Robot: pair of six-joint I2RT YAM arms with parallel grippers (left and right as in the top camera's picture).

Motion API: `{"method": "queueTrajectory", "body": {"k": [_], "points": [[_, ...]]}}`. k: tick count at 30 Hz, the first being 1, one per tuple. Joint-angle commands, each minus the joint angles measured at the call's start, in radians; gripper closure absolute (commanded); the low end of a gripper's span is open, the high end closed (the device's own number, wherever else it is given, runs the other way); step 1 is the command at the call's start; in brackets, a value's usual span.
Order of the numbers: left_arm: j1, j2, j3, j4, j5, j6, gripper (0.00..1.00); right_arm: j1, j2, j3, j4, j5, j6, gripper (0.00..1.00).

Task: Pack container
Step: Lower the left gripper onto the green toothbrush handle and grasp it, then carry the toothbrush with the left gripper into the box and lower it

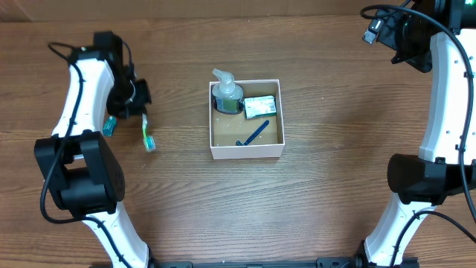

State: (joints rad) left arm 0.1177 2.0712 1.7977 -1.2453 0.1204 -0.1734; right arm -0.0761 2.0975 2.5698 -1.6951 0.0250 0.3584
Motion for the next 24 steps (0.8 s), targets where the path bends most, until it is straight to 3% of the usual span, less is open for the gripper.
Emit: {"method": "queueTrajectory", "body": {"k": [1,12,17,24], "points": [[-0.008,-0.005,0.105,-0.067,0.012,0.041,0.96,0.003,-0.01,0.0,0.002,-0.004,-0.006,0.0],[-0.085,-0.015,0.335,-0.238,0.011,0.154,0.96,0.003,-0.01,0.0,0.002,-0.004,-0.007,0.0],[-0.194,-0.015,0.454,-0.311,0.011,0.261,0.96,0.003,-0.01,0.0,0.002,-0.004,-0.007,0.0],[-0.379,-0.015,0.472,-0.32,0.011,0.385,0.96,0.003,-0.01,0.0,0.002,-0.004,-0.006,0.0]]}}
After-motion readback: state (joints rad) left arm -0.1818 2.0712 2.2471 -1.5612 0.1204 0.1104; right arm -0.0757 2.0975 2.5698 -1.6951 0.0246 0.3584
